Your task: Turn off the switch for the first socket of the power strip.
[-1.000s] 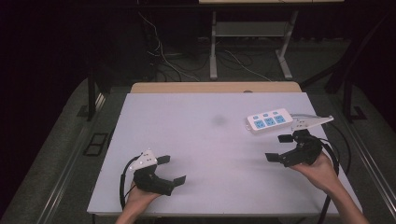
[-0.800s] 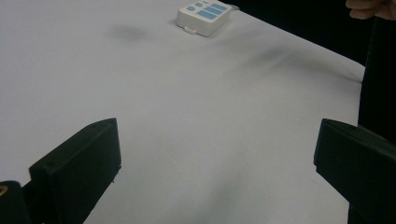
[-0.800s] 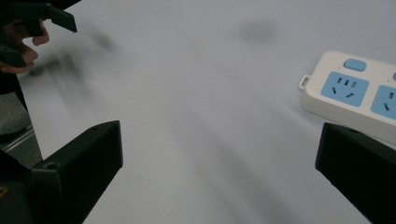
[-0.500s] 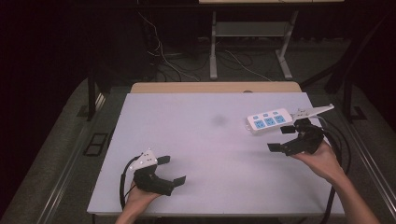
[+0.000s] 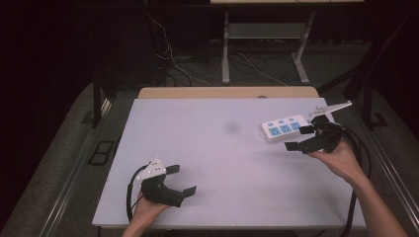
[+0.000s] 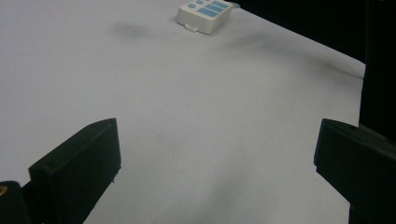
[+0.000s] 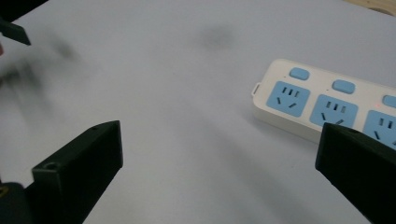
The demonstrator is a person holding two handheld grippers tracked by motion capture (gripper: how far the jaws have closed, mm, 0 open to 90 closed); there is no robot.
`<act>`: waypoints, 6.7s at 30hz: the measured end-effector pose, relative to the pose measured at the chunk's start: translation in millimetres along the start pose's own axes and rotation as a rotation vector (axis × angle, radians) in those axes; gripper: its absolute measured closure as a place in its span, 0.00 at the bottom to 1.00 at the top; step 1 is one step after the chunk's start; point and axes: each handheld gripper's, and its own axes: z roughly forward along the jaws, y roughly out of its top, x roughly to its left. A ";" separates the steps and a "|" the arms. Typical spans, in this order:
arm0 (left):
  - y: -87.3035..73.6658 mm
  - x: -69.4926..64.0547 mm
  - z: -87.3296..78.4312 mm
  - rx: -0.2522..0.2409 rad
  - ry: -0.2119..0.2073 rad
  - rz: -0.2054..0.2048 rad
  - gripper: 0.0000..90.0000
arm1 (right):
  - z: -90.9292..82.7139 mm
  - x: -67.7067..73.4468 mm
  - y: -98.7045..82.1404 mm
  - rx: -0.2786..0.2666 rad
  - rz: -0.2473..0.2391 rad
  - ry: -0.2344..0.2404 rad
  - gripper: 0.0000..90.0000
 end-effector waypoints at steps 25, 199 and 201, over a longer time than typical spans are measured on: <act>0.4 0.0 -1.3 -0.015 0.008 -0.001 0.00 | 17.5 -29.9 23.6 0.046 0.031 -0.036 0.00; 1.0 1.7 2.1 -0.014 -0.010 -0.001 0.00 | 46.8 -113.9 20.4 -0.057 0.273 -0.240 1.00; 1.1 1.0 2.1 -0.016 -0.011 -0.002 0.00 | 42.9 -111.5 21.6 -0.062 0.278 -0.239 1.00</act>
